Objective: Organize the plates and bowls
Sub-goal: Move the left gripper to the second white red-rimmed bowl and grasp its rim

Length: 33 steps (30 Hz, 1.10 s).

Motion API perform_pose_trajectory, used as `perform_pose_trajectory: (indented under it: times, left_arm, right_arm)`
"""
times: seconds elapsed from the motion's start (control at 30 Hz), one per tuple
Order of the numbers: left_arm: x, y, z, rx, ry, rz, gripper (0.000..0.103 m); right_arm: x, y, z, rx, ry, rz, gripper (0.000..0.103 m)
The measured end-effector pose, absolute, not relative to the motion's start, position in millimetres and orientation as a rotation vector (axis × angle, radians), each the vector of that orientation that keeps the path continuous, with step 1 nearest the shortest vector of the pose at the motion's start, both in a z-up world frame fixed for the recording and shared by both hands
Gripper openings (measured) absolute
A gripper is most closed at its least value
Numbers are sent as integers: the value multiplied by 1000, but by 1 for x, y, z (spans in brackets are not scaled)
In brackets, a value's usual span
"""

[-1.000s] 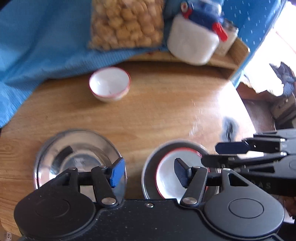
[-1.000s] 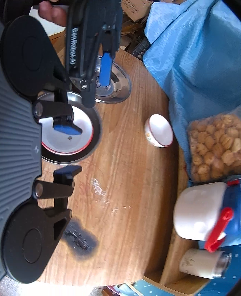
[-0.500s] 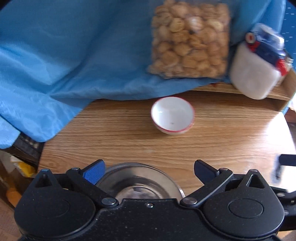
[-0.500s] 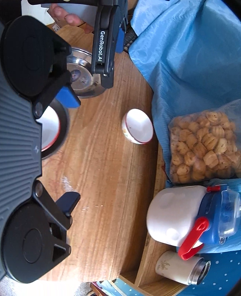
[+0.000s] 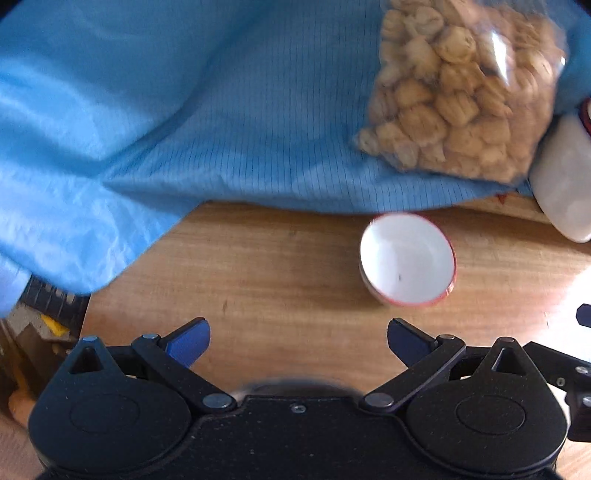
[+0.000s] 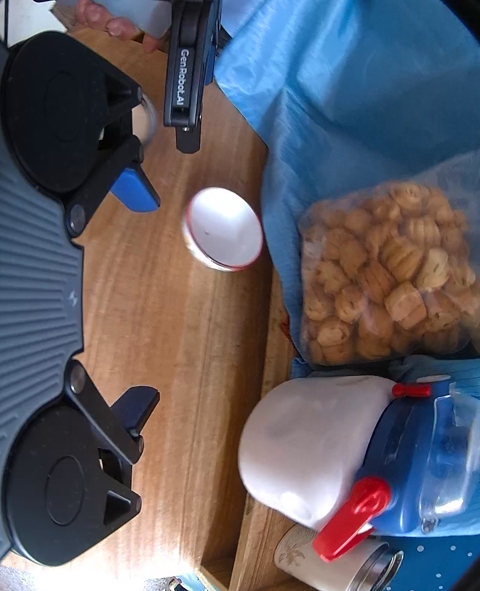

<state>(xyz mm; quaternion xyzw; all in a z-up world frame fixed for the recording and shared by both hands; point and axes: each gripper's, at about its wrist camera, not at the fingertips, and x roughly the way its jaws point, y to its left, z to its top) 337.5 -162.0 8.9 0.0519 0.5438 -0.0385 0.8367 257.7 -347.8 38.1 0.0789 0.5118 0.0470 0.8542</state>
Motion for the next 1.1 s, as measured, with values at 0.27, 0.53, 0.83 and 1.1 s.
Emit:
perform_pose_trajectory:
  times: [0.27,0.53,0.83,1.1]
  left_arm:
    - [381,-172,-12,151,1154,-115,102]
    - [395,-172,-30,176,1174,-149,102]
    - [403,-168,-45,162,1190,-157,102]
    - [401,-171,-52,153,1204,-165,101]
  right_arm:
    - [294,-345,13,156,1072,119,96]
    - [319,-335,-1,124,1079,166,84]
    - [333,-322,-13,97,1109,182,82]
    - [338,-319,-21,101,1125,188,75]
